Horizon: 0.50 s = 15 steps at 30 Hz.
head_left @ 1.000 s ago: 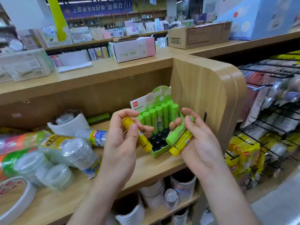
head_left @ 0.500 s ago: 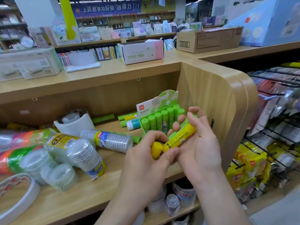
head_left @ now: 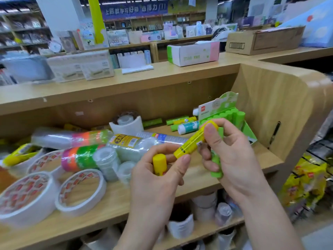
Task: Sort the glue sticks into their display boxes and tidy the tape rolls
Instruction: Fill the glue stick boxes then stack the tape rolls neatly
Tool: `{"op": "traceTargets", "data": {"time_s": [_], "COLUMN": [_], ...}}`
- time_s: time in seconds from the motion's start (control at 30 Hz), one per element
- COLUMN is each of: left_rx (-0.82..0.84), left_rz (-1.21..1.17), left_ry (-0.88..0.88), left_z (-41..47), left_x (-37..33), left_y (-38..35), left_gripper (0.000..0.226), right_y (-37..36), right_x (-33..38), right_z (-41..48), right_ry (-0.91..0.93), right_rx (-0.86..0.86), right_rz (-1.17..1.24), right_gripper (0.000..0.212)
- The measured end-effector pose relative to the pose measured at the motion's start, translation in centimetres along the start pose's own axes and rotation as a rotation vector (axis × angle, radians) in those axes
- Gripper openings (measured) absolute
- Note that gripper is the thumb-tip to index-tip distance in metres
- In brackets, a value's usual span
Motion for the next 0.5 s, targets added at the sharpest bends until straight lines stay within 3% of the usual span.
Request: {"op": "traceTargets", "data": {"time_s": [0.17, 0.3, 0.5], "left_rx": [-0.029, -0.026, -0.014], "left_rz": [0.058, 0.055, 0.168], "left_ry": [-0.034, -0.014, -0.014], "left_z": [-2.3, -3.8, -5.3], "left_x": [-0.3, 0.0, -0.7], "left_y": [7.4, 13.6, 21.9], "left_gripper": [0.025, 0.025, 0.032], "right_y": [-5.7, -10.4, -16.5], "right_x": [-3.7, -6.9, -11.1], "right_z": [-3.4, -5.5, -6.7], "right_ry": [0.038, 0.031, -0.013], "right_rx": [0.002, 0.046, 0.065], "right_rz": [0.035, 0.052, 0.058], "right_gripper": [0.028, 0.017, 0.027]}}
Point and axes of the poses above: each hand's wrist, its own z-axis towards the middle knuckle, its own y-axis out of the back of the hand, x = y × z, the point moved 3 cm from there along z, towards the middle knuckle, and after that the axes turned 12 degrees about z, right-handed, at the moved point
